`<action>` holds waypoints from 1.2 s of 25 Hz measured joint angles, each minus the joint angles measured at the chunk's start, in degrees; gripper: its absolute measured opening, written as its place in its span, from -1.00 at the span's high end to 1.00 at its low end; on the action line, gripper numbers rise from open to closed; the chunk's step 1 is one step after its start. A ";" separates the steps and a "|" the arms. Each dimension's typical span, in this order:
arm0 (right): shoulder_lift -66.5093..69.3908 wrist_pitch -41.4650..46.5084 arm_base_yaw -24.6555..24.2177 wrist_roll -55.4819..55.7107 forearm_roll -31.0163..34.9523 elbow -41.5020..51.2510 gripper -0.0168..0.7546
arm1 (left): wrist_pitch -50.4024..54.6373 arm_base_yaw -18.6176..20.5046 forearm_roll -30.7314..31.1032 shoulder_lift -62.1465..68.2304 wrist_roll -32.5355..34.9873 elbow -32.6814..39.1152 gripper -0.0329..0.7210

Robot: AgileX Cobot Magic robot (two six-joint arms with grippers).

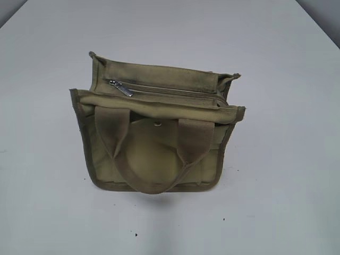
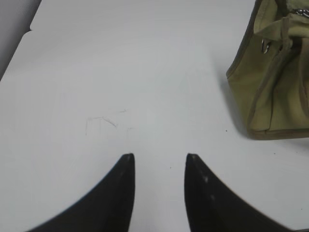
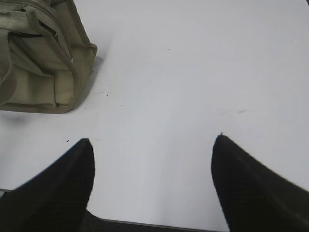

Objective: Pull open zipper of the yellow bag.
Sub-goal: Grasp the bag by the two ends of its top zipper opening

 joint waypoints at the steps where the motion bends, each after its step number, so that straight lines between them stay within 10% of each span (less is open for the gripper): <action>1: 0.00 0.00 0.00 0.00 0.00 0.00 -0.56 | 0.00 0.00 0.00 0.00 0.00 0.00 0.18; 30: 0.00 0.00 0.00 0.00 0.00 0.00 -0.56 | 0.00 0.00 0.00 0.00 0.00 0.00 0.18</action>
